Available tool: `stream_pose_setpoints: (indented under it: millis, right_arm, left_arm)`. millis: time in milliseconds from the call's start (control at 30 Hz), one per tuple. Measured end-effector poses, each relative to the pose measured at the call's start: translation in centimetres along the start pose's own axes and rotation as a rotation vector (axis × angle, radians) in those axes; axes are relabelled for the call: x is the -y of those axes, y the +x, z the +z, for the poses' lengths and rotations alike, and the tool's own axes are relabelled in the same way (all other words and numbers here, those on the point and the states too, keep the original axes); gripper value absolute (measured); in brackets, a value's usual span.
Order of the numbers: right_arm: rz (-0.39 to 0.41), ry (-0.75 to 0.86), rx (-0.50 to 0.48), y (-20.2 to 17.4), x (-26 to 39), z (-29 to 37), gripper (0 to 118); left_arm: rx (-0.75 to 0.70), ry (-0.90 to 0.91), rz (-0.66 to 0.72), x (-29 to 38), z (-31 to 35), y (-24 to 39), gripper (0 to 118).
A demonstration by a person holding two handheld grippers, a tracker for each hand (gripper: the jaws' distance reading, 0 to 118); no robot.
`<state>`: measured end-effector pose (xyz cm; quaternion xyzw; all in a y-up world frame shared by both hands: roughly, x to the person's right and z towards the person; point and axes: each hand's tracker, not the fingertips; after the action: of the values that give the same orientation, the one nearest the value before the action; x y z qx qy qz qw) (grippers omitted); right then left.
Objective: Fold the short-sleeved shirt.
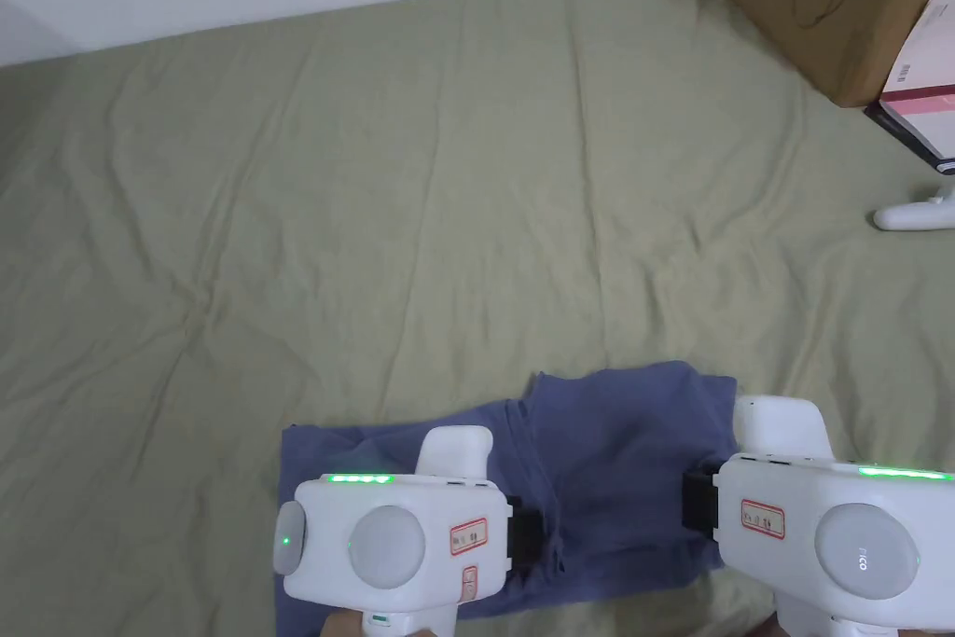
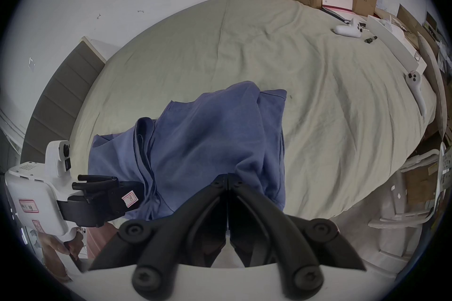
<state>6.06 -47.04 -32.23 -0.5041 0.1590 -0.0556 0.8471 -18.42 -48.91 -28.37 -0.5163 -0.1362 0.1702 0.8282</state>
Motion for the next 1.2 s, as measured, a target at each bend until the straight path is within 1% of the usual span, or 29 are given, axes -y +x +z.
stream_pose_setpoints:
  millis: [133, 200, 233, 300, 400, 500, 567, 633, 700, 733, 767, 800, 833, 967, 1000, 1033, 1067, 1100, 1133, 1167, 1200]
  right_arm:
    - [-0.011, 0.005, 0.008, 0.0, -0.1, 0.3, 0]
    - [-0.008, 0.006, 0.012, -0.3, -0.2, 0.7, 0]
    - [0.001, 0.008, 0.013, -0.5, -0.2, 0.9, 0]
    - [0.023, 0.011, 0.02, -0.9, -0.2, 1.3, 0]
    - [0.042, 0.017, 0.025, -1.6, -0.3, 1.8, 0]
    - [0.049, 0.021, 0.021, -2.3, -0.2, 1.9, 0]
    - [0.054, 0.018, 0.016, -2.9, -0.3, 1.7, 0]
    - [0.058, 0.012, 0.011, -3.5, -0.3, 1.4, 0]
    - [0.067, 0.003, 0.008, -4.3, -0.3, 1.0, 0]
    - [0.075, -0.003, 0.007, -4.7, -0.3, 0.7, 0]
    - [0.085, -0.009, 0.005, -5.1, -0.3, 0.6, 0]
    - [0.095, -0.014, 0.004, -5.4, -0.2, 0.4, 0]
    - [0.109, -0.021, 0.004, -5.8, -0.2, 0.3, 0]
    - [0.149, -0.044, 0.011, -6.8, -0.1, -0.2, 0]
    - [0.152, -0.044, 0.013, -6.9, -0.1, -0.2, 0]
    - [0.153, -0.047, 0.014, -7.0, -0.1, -0.2, 0]
    - [0.154, -0.049, 0.013, -7.0, -0.1, -0.2, 0]
    - [0.155, -0.051, 0.013, -7.1, -0.1, -0.3, 0]
    - [0.16, -0.053, 0.015, -7.1, -0.1, -0.2, 0]
    - [0.166, -0.052, 0.017, -7.1, -0.1, -0.2, 0]
    - [0.167, -0.052, 0.019, -7.1, -0.1, -0.2, 0]
  left_arm:
    - [0.036, 0.011, -0.01, -0.6, -0.1, 0.6, 0]
    - [0.09, 0.021, -0.003, -0.5, 0.6, 0.5, 0]
    - [0.141, 0.033, 0.009, -0.3, 1.2, 0.2, 0]
    - [0.19, 0.056, 0.048, 0.2, 2.6, -1.0, 0]
    - [0.19, 0.132, 0.141, 1.2, 6.0, -4.6, 0]
    - [0.176, 0.192, 0.281, 2.8, 10.1, -11.0, 0]
    - [0.143, 0.223, 0.372, 4.0, 12.1, -15.1, 9]
    - [0.115, 0.253, 0.461, 5.1, 13.3, -18.7, 21]
    - [0.167, 0.244, 0.521, 5.8, 13.2, -21.0, 77]
    - [0.204, 0.223, 0.534, 6.0, 12.8, -22.0, 103]
    - [0.226, 0.204, 0.544, 6.2, 12.5, -22.7, 110]
    - [0.247, 0.199, 0.542, 6.0, 12.4, -21.1, 111]
    - [0.276, 0.202, 0.542, 5.9, 11.9, -20.9, 111]
    - [0.418, 0.198, 0.626, 5.0, 8.8, -20.4, 108]
    - [0.463, 0.198, 0.626, 5.6, 11.0, -19.9, 99]
    - [0.487, 0.188, 0.631, 5.6, 11.0, -19.8, 50]
    - [0.449, 0.149, 0.633, 5.4, 8.6, -20.5, 11]
    - [0.346, 0.103, 0.607, 5.2, 8.3, -20.1, 10]
    - [0.261, 0.112, 0.562, 5.2, 9.1, -20.1, 10]
    - [0.331, 0.137, 0.554, 5.1, 9.8, -20.4, 10]
    - [0.383, 0.151, 0.604, 4.7, 7.3, -20.7, 10]
